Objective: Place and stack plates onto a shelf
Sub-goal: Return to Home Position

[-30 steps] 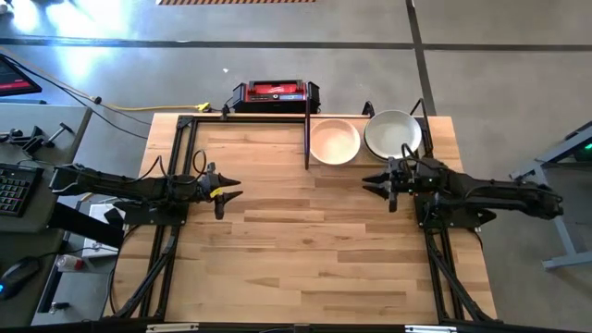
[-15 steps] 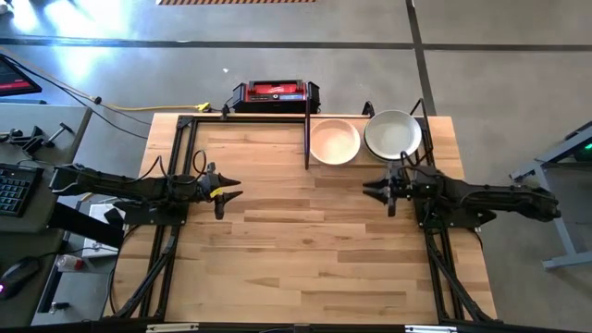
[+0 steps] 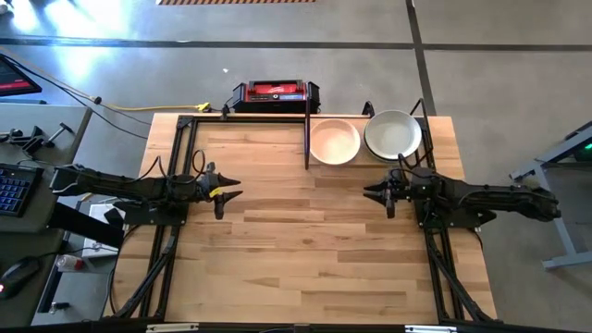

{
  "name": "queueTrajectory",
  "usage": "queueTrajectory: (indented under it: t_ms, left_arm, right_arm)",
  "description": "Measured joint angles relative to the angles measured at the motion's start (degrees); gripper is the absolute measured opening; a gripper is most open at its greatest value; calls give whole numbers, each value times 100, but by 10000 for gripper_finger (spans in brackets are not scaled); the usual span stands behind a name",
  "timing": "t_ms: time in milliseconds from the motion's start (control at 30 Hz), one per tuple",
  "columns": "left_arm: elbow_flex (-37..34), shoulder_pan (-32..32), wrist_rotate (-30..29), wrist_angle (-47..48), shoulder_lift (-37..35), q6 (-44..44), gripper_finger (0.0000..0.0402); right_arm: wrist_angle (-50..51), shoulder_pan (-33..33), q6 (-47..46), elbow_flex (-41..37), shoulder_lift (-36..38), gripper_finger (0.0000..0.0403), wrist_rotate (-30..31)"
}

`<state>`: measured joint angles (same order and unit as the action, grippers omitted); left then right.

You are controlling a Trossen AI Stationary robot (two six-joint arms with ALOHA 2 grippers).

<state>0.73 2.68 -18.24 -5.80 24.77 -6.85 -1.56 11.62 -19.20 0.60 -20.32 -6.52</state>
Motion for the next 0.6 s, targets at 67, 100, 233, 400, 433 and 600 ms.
queueTrajectory:
  t_ms: [67,100,233,400,433,600]
  left_arm:
    - [0,0,2,13,-44,2,147]
    - [0,0,2,26,-94,0,147]
    - [2,0,1,9,-372,0,147]
    - [2,0,0,7,-868,0,147]
    - [2,0,0,2,-965,0,147]
    - [2,0,0,-2,-1416,0,147]
  right_arm:
    - [1,0,-4,2,12,110,0]
    - [0,0,-9,2,11,110,0]
    - [3,0,-26,2,11,110,-2]
    - [7,0,-26,4,11,110,-7]
    - [7,0,-26,2,13,110,-7]
    - [7,-2,-26,2,81,110,-7]
